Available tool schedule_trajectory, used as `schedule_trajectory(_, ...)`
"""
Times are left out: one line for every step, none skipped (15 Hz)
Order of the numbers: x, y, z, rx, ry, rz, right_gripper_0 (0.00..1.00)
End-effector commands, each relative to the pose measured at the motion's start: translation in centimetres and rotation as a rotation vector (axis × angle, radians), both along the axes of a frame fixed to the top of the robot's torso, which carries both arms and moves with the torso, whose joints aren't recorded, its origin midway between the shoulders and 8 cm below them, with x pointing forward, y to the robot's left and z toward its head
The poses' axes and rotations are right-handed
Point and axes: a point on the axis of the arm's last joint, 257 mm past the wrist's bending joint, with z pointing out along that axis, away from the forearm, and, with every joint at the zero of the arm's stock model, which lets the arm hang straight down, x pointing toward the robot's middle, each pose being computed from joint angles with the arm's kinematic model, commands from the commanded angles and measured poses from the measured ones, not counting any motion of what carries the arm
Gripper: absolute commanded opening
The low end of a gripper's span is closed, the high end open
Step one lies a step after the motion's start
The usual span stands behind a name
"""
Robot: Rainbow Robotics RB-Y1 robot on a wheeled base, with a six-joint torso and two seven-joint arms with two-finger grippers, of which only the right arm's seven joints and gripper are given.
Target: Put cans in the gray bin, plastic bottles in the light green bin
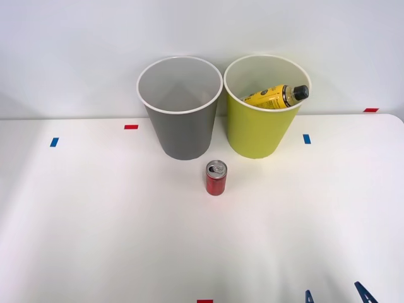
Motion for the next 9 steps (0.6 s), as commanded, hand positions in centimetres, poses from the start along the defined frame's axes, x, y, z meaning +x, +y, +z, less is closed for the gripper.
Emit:
schedule_trajectory(0.00,0.00,0.00,0.000,0.000,0.000,0.82)
schedule_trajectory(0.00,0.00,0.00,0.000,0.000,0.000,0.82)
schedule_trajectory(0.00,0.00,0.00,0.000,0.000,0.000,0.82)
schedule_trajectory(0.00,0.00,0.00,0.000,0.000,0.000,0.82)
schedule_trajectory(0.00,0.00,0.00,0.000,0.000,0.000,0.82)
schedule_trajectory(0.00,0.00,0.00,0.000,0.000,0.000,0.83)
schedule_trajectory(0.00,0.00,0.00,0.000,0.000,0.000,0.82)
schedule_trajectory(0.00,0.00,0.00,0.000,0.000,0.000,0.83)
schedule_trajectory(0.00,0.00,0.00,0.000,0.000,0.000,0.83)
